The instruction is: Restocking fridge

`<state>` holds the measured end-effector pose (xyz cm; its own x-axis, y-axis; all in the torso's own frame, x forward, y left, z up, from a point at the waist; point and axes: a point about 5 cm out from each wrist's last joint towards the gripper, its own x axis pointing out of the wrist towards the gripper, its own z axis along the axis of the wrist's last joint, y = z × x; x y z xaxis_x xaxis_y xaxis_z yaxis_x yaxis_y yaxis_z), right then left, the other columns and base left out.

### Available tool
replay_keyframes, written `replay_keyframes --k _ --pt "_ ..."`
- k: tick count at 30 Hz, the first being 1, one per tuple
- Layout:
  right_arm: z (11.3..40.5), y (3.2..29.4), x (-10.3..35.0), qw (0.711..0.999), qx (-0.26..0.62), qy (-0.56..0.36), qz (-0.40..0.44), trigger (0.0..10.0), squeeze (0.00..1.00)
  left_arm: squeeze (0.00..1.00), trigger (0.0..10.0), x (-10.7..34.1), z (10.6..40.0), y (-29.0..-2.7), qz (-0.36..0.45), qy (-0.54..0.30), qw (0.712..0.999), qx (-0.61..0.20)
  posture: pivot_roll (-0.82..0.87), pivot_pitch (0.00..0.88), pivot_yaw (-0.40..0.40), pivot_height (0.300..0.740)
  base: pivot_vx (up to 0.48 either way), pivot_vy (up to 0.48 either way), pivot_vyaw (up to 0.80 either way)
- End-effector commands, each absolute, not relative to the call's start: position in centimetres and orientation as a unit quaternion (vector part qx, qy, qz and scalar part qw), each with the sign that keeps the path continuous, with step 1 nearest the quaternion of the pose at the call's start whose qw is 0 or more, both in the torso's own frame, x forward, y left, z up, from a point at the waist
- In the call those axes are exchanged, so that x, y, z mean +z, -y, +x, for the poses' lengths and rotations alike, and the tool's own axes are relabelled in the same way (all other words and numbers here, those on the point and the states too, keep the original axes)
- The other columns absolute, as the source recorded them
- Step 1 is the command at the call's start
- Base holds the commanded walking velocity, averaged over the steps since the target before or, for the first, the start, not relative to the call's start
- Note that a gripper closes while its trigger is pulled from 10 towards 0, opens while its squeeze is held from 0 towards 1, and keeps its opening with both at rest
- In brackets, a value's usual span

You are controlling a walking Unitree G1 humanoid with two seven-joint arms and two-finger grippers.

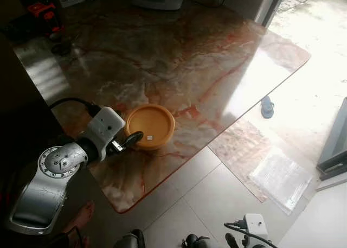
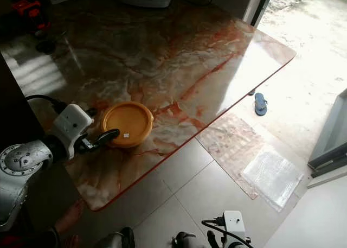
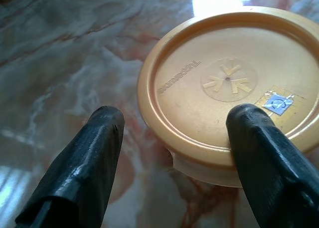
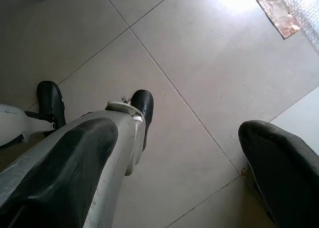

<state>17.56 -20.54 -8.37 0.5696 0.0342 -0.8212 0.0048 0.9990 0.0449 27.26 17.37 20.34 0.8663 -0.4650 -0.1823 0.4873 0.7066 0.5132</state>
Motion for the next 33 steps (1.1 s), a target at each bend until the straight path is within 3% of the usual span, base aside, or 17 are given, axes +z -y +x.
replay_keyframes --k 1,8,14,26,29,33 --pt "16.7 21.0 -8.7 0.878 0.000 -0.477 0.024 10.0 0.00 0.00 10.0 19.7 27.6 -18.4 0.304 -0.041 0.924 -0.228 0.02 0.247 -0.085 0.740 0.000 0.000 0.00" --pt "16.7 21.0 -8.7 0.878 0.002 -0.478 0.023 10.0 0.00 0.00 10.0 20.6 28.3 -18.8 0.326 -0.004 0.927 -0.185 0.03 0.246 -0.086 0.740 0.000 0.000 0.00" --pt "16.8 20.9 -8.7 0.878 0.003 -0.478 0.022 10.0 0.00 0.00 10.0 20.5 28.7 -18.2 0.279 0.041 0.947 -0.154 0.02 0.243 -0.086 0.740 0.000 0.000 0.00" --pt "16.8 20.9 -8.7 0.878 0.002 -0.479 0.020 10.0 0.00 0.00 10.0 20.7 28.9 -18.0 0.291 0.060 0.942 -0.154 0.03 0.243 -0.085 0.740 0.000 0.000 0.00" --pt "16.8 20.9 -8.7 0.878 0.003 -0.479 0.021 10.0 0.00 0.00 10.0 21.7 29.2 -17.8 0.261 0.096 0.953 -0.121 0.03 0.241 -0.086 0.740 0.000 0.000 0.00" --pt "16.8 20.9 -8.7 0.878 0.003 -0.479 0.020 10.0 0.00 0.00 10.0 21.8 29.7 -16.1 0.197 0.086 0.963 -0.164 0.03 0.241 -0.089 0.740 0.000 0.000 0.00"
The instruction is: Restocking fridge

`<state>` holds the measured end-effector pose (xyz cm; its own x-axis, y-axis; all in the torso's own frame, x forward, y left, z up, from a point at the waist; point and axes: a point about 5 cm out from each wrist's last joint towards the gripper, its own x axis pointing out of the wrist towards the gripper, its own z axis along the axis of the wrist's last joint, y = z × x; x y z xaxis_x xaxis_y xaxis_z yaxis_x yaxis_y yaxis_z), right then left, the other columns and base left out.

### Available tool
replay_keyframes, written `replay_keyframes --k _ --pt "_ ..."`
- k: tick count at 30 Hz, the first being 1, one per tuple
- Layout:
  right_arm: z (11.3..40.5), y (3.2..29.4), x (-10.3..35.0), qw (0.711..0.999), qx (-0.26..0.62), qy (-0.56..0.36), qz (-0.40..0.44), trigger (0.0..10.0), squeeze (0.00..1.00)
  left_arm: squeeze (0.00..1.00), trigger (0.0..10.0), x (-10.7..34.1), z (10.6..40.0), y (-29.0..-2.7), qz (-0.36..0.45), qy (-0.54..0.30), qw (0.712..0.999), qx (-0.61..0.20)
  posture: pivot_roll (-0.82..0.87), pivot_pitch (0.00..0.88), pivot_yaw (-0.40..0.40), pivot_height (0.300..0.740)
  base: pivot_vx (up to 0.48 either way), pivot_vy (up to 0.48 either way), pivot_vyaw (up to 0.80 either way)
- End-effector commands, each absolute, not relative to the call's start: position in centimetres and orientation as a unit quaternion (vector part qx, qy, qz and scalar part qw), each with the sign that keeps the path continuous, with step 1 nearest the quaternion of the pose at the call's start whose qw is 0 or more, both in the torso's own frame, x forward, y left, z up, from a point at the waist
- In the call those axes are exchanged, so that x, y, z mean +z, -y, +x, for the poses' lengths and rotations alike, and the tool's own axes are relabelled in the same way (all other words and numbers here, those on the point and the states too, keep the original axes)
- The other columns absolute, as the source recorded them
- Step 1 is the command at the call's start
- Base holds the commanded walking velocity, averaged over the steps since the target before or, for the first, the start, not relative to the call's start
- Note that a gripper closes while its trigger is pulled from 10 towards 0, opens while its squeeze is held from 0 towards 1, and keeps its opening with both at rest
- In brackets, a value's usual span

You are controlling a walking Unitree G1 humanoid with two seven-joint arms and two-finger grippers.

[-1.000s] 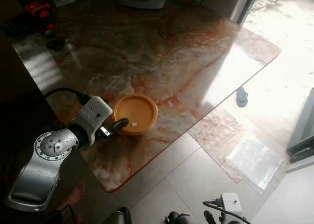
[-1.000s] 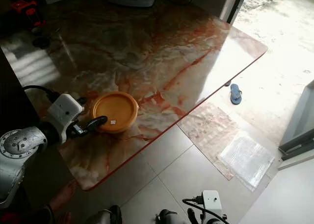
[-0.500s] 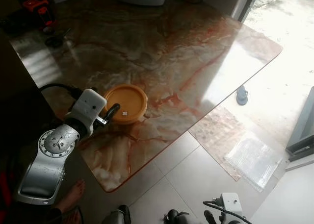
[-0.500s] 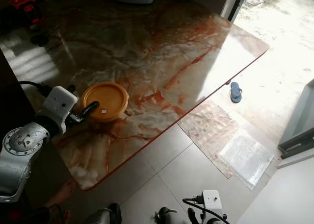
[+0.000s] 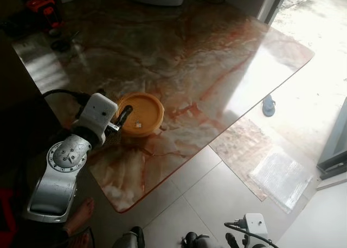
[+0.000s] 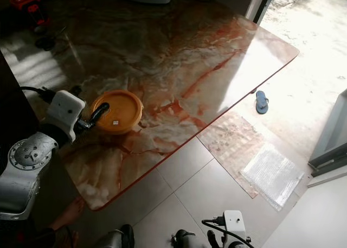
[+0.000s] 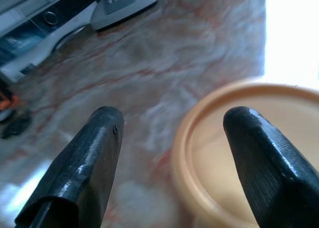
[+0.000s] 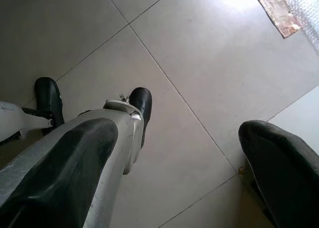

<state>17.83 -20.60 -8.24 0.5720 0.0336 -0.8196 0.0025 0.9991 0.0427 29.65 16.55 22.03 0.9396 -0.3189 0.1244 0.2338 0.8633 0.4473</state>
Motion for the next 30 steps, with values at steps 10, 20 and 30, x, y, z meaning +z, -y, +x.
replay_keyframes --k 10,20,30 --pt "16.8 20.8 -8.7 0.878 0.000 -0.478 0.024 10.0 0.00 0.00 10.0 25.0 31.7 -15.8 0.179 0.019 0.942 -0.281 0.05 0.233 -0.081 0.740 0.000 0.000 0.00" --pt "16.9 20.8 -8.7 0.877 0.001 -0.479 0.026 10.0 0.00 0.00 10.0 25.6 32.3 -17.8 0.214 -0.116 0.908 -0.342 0.07 0.232 -0.076 0.740 0.000 0.000 0.00" --pt "17.1 20.7 -8.6 0.878 0.003 -0.479 0.028 10.0 0.00 0.00 10.0 26.5 32.8 -16.8 0.195 -0.116 0.898 -0.378 0.08 0.233 -0.080 0.740 0.000 0.000 0.00"
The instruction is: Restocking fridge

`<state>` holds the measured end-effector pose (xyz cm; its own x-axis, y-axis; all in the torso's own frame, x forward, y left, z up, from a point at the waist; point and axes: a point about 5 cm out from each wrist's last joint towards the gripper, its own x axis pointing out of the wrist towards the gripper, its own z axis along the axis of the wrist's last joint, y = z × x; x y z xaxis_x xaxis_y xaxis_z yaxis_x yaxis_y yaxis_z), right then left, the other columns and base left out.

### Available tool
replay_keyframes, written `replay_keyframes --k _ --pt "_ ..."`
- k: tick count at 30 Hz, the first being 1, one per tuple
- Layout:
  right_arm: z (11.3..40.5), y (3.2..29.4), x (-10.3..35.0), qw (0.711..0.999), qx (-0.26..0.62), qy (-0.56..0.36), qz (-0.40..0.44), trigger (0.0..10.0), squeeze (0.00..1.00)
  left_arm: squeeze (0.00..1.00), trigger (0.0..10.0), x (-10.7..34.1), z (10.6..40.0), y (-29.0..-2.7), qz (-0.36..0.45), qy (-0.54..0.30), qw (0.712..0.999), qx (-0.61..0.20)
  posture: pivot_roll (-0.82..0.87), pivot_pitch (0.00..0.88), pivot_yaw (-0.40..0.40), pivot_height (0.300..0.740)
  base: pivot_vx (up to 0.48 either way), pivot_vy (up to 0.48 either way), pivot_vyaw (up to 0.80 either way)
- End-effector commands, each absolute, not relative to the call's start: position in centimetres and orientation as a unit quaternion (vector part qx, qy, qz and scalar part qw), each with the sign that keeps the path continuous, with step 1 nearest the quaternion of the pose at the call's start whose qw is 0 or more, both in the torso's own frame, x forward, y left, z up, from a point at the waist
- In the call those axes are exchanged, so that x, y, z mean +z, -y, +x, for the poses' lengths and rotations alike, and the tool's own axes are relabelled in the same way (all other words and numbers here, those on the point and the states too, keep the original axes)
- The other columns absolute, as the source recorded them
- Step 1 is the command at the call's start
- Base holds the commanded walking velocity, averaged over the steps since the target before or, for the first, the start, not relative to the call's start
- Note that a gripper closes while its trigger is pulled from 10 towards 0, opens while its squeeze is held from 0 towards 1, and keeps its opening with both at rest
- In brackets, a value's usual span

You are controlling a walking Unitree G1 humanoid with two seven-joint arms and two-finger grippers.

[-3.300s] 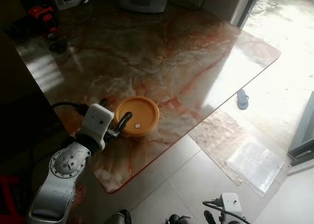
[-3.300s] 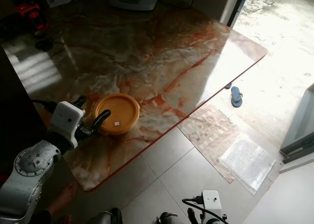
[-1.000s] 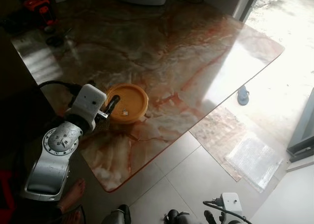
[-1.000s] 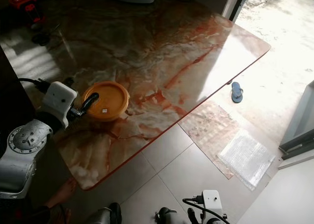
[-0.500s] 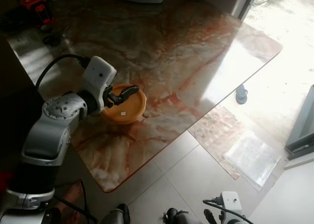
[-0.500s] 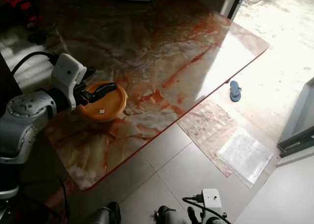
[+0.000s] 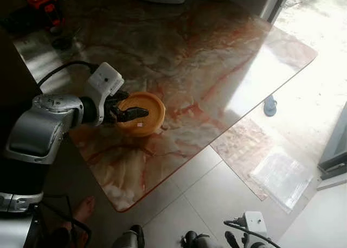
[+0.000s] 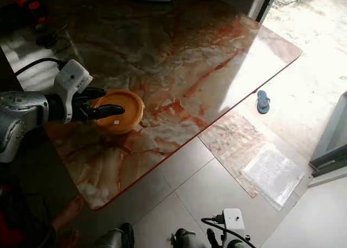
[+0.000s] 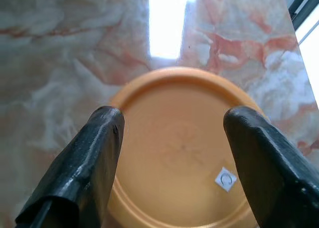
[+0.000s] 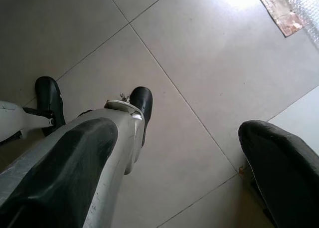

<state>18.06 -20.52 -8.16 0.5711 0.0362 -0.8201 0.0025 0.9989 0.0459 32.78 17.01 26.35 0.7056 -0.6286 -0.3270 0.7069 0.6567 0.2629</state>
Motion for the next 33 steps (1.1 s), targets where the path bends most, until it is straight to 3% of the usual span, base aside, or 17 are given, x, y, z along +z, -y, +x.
replay_keyframes --k 1,33 --pt "17.1 20.7 -8.6 0.877 0.003 -0.479 0.028 10.0 0.00 0.00 10.0 26.6 32.8 -16.7 0.197 -0.116 0.895 -0.383 0.08 0.233 -0.079 0.740 0.000 0.000 0.00" --pt "17.1 20.5 -8.7 0.876 0.003 -0.480 0.039 10.0 0.00 0.00 10.0 24.5 33.5 -16.9 0.261 -0.148 0.863 -0.407 0.07 0.238 -0.069 0.740 0.000 0.000 0.00"
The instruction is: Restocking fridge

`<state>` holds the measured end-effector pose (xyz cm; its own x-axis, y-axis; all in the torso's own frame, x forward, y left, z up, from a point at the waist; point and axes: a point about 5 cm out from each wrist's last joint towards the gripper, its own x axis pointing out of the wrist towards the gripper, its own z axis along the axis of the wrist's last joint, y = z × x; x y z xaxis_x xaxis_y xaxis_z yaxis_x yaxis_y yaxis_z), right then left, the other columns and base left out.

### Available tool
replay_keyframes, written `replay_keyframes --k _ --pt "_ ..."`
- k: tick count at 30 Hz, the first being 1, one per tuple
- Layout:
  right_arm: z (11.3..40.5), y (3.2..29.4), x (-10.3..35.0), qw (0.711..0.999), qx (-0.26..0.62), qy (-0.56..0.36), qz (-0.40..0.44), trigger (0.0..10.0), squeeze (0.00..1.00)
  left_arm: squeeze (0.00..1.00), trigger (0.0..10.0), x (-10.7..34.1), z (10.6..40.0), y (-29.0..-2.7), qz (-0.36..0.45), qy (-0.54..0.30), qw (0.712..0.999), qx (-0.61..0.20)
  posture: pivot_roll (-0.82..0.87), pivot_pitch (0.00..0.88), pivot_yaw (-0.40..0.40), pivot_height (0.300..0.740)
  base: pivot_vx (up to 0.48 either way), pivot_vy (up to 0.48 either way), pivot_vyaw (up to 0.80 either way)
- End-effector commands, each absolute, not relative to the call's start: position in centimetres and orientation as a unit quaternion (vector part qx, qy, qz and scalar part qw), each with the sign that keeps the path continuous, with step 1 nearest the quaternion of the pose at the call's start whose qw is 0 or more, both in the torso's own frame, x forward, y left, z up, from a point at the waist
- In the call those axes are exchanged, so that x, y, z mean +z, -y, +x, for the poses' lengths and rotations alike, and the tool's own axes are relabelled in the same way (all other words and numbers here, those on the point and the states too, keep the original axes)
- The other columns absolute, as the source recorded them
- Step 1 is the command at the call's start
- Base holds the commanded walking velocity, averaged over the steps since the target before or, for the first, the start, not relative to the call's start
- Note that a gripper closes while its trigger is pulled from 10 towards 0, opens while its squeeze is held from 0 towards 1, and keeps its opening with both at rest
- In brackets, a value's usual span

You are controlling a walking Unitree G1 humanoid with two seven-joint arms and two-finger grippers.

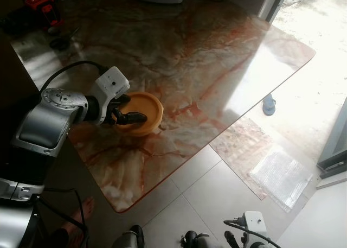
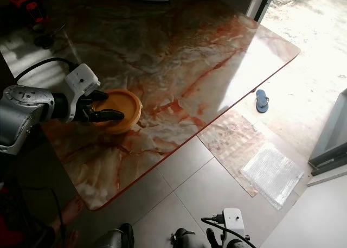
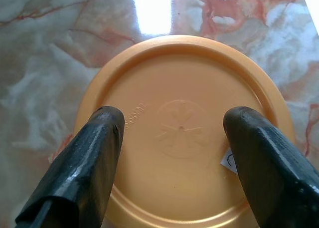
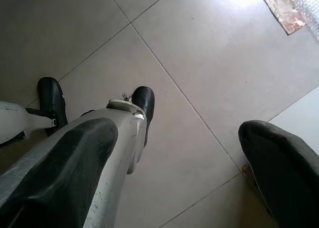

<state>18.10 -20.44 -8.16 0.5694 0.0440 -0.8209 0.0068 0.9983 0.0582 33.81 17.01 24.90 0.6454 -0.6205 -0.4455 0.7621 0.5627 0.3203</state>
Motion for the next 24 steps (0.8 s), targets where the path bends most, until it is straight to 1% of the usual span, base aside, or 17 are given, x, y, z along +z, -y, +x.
replay_keyframes --k 1,5,9,13,22,24 --pt "17.1 20.5 -8.7 0.876 0.003 -0.480 0.039 10.0 0.00 0.00 10.0 24.5 33.5 -16.9 0.261 -0.149 0.861 -0.409 0.07 0.238 -0.069 0.740 0.000 0.000 0.00" --pt "17.1 20.4 -8.7 0.876 0.003 -0.480 0.040 10.0 0.00 0.00 10.0 24.4 33.4 -17.0 0.257 -0.152 0.860 -0.414 0.07 0.238 -0.069 0.740 0.000 0.000 0.00" --pt "17.1 20.4 -8.7 0.876 0.004 -0.481 0.042 10.0 0.00 0.00 10.0 24.2 33.2 -17.3 0.270 -0.156 0.853 -0.418 0.07 0.237 -0.069 0.740 0.000 0.000 0.00" --pt "17.1 20.5 -8.7 0.876 0.005 -0.481 0.042 10.0 0.00 0.00 10.0 24.3 33.3 -17.4 0.277 -0.157 0.855 -0.409 0.08 0.238 -0.070 0.740 0.000 0.000 0.00" --pt "17.1 20.4 -8.7 0.875 0.009 -0.482 0.044 10.0 0.00 0.00 10.0 23.7 33.2 -17.8 0.294 -0.169 0.847 -0.410 0.07 0.239 -0.069 0.740 0.000 0.000 0.00" --pt "17.1 20.4 -8.7 0.875 0.009 -0.483 0.045 10.0 0.00 0.00 10.0 23.3 33.1 -17.8 0.303 -0.173 0.840 -0.417 0.07 0.239 -0.069 0.740 0.000 0.000 0.00"
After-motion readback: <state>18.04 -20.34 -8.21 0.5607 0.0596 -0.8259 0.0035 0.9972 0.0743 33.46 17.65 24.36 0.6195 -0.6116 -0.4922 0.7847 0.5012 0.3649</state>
